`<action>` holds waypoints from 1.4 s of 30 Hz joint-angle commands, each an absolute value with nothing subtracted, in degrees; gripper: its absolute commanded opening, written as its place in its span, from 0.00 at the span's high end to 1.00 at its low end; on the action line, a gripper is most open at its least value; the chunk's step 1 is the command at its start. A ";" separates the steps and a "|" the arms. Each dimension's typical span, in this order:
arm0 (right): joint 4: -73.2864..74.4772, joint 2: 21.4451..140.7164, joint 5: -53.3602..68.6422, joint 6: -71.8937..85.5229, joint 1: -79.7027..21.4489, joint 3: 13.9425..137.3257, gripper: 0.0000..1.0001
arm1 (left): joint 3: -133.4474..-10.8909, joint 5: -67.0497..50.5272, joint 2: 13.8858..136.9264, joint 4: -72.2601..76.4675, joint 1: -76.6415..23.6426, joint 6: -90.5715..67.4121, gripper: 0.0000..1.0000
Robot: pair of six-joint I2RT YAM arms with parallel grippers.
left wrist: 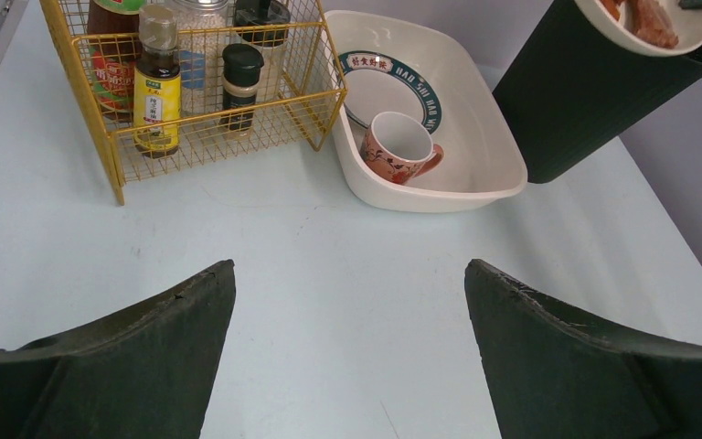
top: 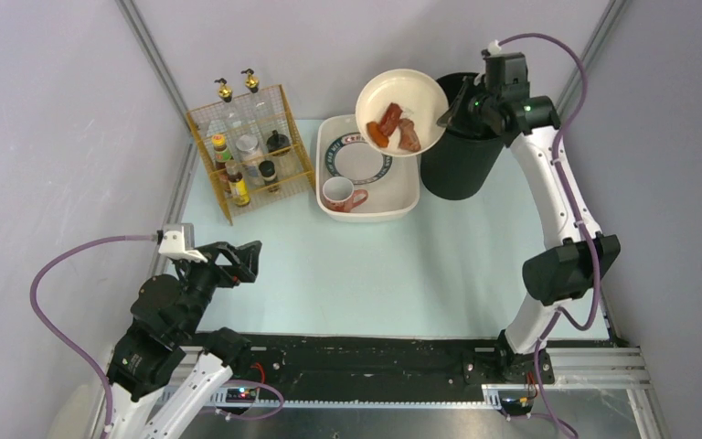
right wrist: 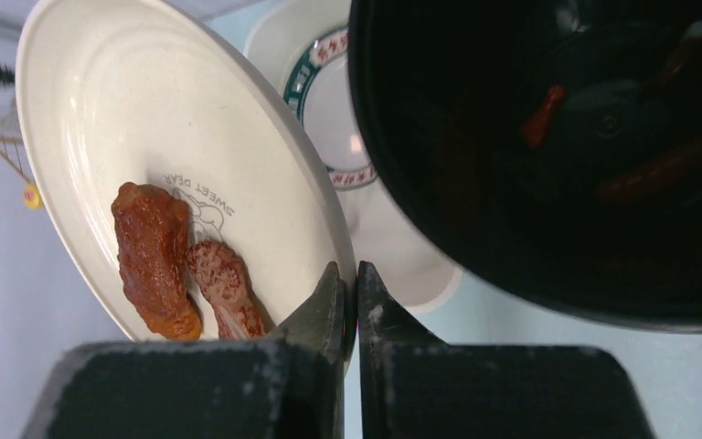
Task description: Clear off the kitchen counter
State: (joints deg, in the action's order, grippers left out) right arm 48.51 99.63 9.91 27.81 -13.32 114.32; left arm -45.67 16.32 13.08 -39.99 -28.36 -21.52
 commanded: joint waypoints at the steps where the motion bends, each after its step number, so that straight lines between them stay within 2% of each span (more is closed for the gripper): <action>1: 49.60 102.10 10.89 31.23 -9.64 124.07 1.00 | -44.99 16.49 13.13 -38.19 -28.44 -21.63 0.02; 8: 53.03 108.68 9.23 33.71 -3.17 136.42 1.00 | -45.03 16.36 13.36 -38.19 -28.39 -21.57 0.02; 17: 50.23 110.97 4.83 35.76 4.12 137.97 1.00 | -44.95 16.44 13.46 -38.19 -28.40 -21.60 0.02; 26: 47.72 111.14 -5.75 30.15 5.27 136.83 1.00 | -45.08 16.28 14.00 -38.16 -28.39 -21.55 0.02; 42: 34.42 106.38 -17.35 17.20 4.27 124.07 1.00 | -45.00 16.39 14.15 -38.20 -28.39 -21.46 0.02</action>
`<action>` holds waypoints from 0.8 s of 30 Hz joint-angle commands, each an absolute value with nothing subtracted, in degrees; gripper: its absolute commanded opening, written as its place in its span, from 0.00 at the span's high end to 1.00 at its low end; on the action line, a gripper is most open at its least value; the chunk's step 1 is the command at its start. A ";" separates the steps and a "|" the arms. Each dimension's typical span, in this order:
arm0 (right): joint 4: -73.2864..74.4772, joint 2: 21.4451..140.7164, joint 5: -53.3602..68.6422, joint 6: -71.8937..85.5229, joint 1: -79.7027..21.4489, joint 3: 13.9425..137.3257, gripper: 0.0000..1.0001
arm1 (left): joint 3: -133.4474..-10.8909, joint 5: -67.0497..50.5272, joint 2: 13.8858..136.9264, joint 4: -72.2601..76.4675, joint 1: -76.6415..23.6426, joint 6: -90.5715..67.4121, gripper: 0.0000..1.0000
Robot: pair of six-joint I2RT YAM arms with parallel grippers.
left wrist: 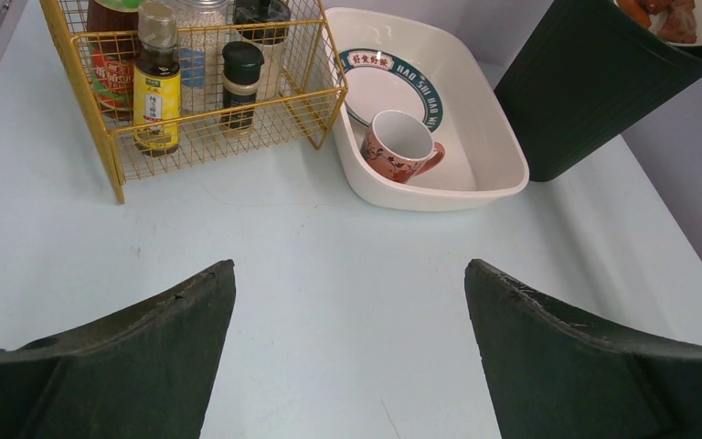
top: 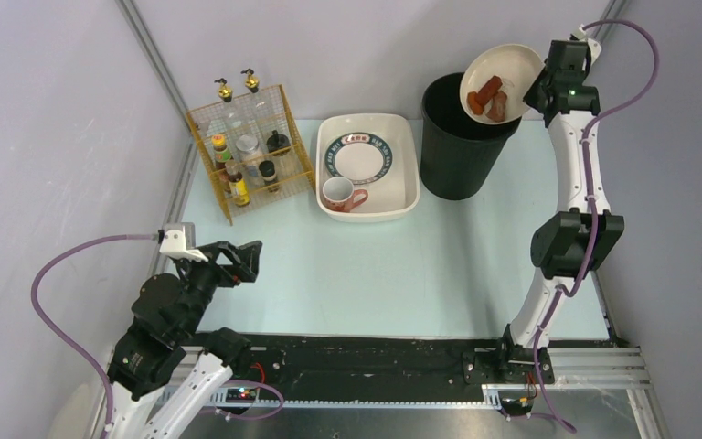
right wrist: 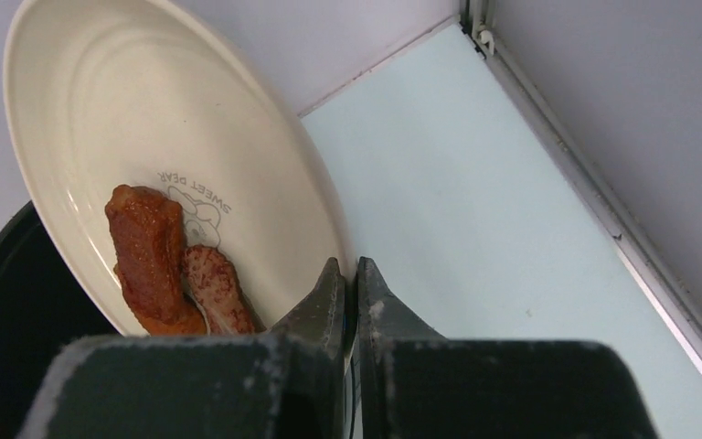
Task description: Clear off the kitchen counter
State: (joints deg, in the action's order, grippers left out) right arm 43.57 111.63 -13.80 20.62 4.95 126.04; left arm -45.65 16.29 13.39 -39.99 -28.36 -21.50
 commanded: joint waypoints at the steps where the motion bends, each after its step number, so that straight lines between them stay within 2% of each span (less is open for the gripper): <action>1: 32.64 106.01 -18.18 16.55 3.75 123.34 1.00 | -44.96 16.34 14.15 -38.22 -28.39 -21.52 0.02; 11: 16.51 100.04 -28.66 3.03 -3.20 113.20 1.00 | -45.00 16.38 13.71 -38.16 -28.39 -21.52 0.02; 19: -3.66 98.34 -38.63 -17.80 -9.45 103.89 1.00 | -44.91 16.18 13.62 -38.15 -28.39 -21.53 0.02; 24: -22.54 98.01 -42.12 -32.49 -12.84 97.19 1.00 | -44.87 16.15 13.62 -38.23 -28.39 -21.53 0.02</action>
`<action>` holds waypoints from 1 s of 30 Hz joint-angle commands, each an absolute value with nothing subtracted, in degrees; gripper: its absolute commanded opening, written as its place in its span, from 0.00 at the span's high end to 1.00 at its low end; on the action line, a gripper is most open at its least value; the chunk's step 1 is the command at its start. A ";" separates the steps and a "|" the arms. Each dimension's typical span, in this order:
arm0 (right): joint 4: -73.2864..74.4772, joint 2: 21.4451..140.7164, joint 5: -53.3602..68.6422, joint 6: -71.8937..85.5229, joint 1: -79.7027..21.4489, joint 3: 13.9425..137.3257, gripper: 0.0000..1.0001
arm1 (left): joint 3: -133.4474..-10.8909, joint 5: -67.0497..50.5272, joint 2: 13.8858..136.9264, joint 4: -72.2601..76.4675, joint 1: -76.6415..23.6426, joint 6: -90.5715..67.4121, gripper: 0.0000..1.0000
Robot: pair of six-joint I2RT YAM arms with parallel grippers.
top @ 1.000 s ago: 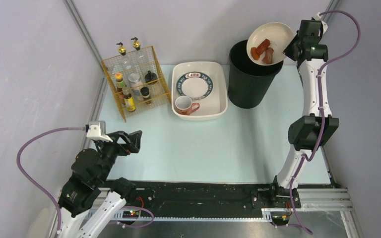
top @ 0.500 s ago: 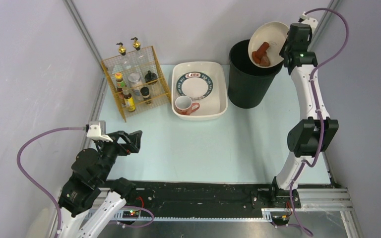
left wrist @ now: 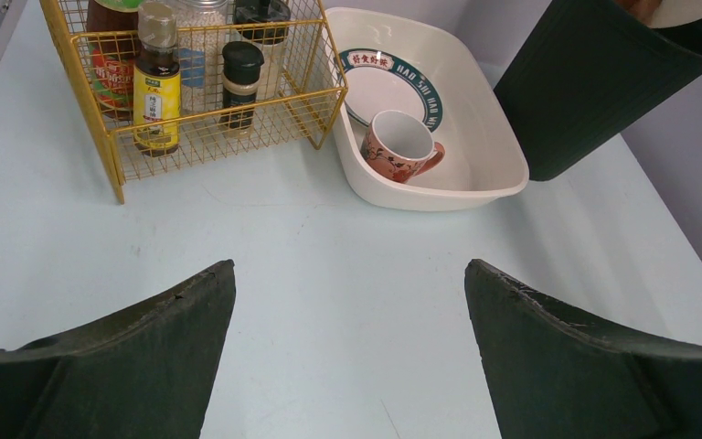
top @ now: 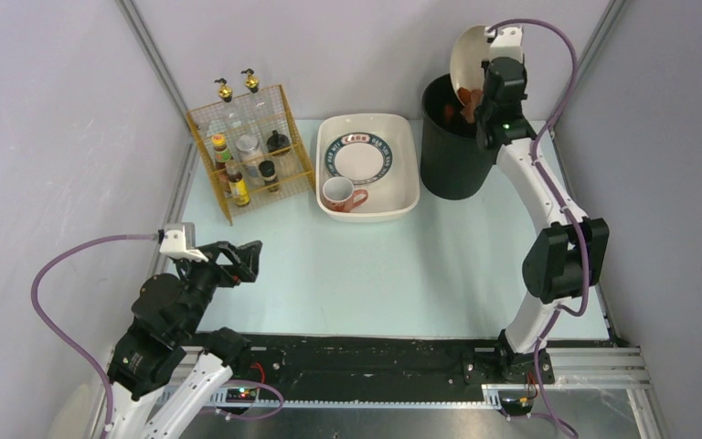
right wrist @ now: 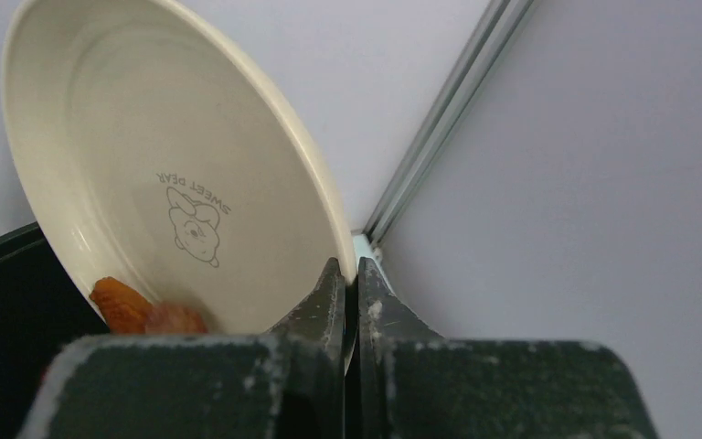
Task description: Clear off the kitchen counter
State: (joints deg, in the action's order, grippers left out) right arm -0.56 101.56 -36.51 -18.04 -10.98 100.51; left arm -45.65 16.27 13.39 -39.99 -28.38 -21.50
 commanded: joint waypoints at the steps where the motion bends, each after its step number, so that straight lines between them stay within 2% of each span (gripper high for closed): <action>1: -26.00 98.00 -42.33 -35.33 -13.47 95.82 1.00 | -44.90 16.10 13.58 -38.23 -28.39 -21.49 0.02; 11: -46.66 98.05 -43.00 -52.89 -17.59 90.02 1.00 | -44.84 15.91 13.51 -38.16 -28.43 -21.44 0.02; 16: -51.52 98.19 -43.01 -57.59 -19.05 88.92 1.00 | -44.84 16.04 13.32 -38.17 -28.41 -21.44 0.02; 30: -46.50 93.25 -44.24 -55.99 -31.01 93.58 1.00 | -44.86 16.41 13.15 -38.20 -28.41 -21.42 0.02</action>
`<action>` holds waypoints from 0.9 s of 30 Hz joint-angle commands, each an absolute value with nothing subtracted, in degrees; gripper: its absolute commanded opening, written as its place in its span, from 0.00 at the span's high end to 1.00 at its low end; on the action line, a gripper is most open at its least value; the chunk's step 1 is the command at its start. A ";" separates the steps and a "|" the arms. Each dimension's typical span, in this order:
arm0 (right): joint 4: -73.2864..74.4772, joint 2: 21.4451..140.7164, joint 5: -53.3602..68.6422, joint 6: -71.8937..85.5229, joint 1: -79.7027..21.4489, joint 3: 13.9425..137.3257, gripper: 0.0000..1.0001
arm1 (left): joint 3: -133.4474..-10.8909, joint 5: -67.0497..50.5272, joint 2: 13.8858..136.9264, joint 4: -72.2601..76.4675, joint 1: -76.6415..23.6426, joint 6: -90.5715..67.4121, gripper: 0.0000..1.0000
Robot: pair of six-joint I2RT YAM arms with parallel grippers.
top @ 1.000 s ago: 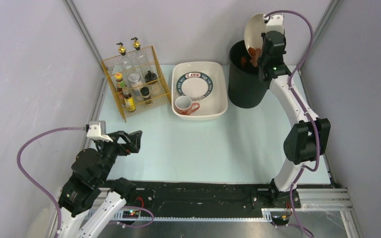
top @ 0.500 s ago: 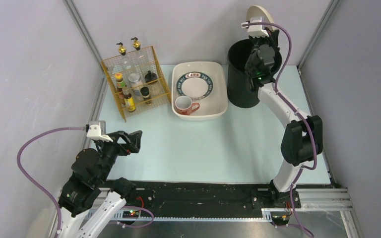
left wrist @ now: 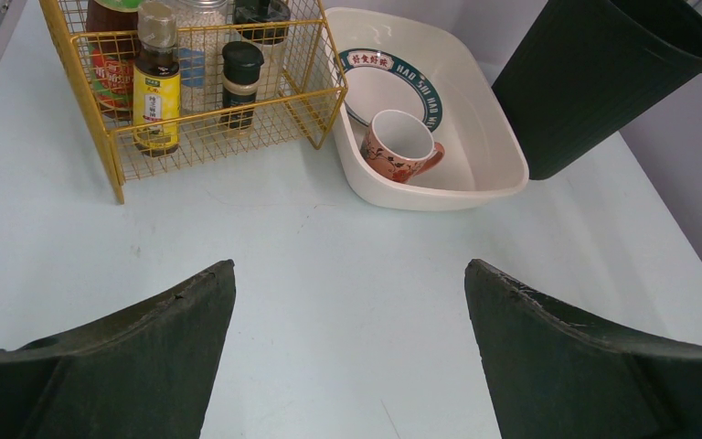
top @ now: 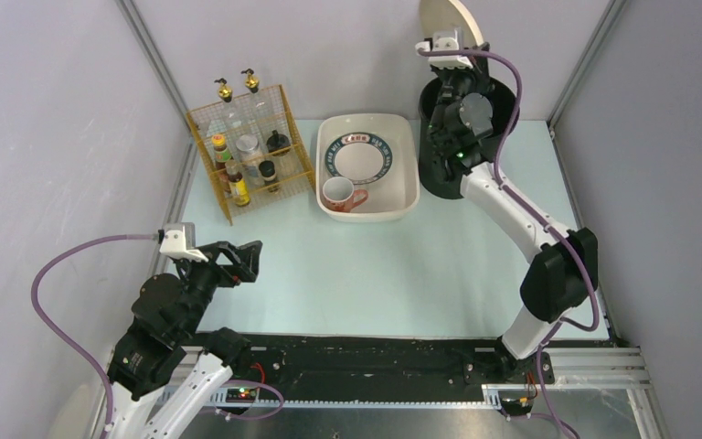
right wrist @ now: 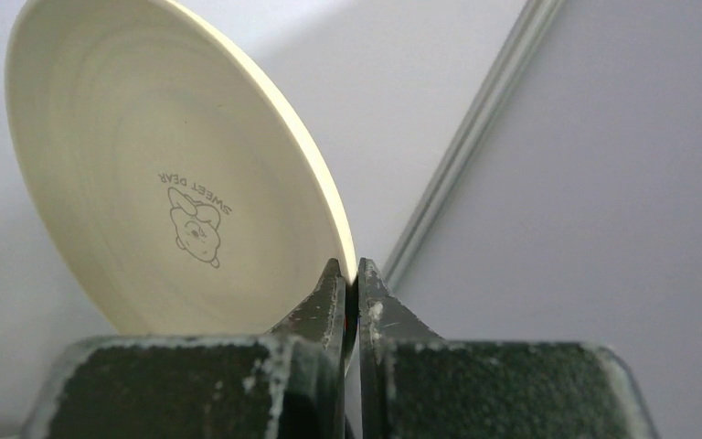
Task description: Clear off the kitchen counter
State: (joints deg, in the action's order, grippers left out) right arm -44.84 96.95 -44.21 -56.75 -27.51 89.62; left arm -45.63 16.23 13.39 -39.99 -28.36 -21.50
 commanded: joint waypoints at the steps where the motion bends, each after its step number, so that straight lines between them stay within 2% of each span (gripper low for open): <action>1: -45.62 93.12 -44.27 -54.34 -32.27 94.28 1.00 | -44.84 16.50 13.17 -38.22 -28.39 -21.43 0.02; 4: -38.15 92.49 -44.03 -48.92 -34.44 96.05 1.00 | -44.84 16.60 13.37 -38.18 -28.39 -21.44 0.02; 9: -17.54 91.53 -41.06 -27.85 -35.87 102.01 1.00 | -44.83 16.87 13.66 -38.17 -28.35 -21.40 0.02; 17: 8.25 96.89 -30.46 -0.74 -33.96 113.52 1.00 | -44.85 17.23 13.71 -38.23 -28.39 -21.38 0.02; 23: 16.22 103.41 -19.87 16.77 -30.85 116.79 1.00 | -44.82 17.43 13.88 -38.18 -28.39 -21.47 0.02; 27: 16.64 106.35 -18.08 24.59 -30.37 116.47 1.00 | -44.82 17.34 14.11 -38.20 -28.40 -21.45 0.02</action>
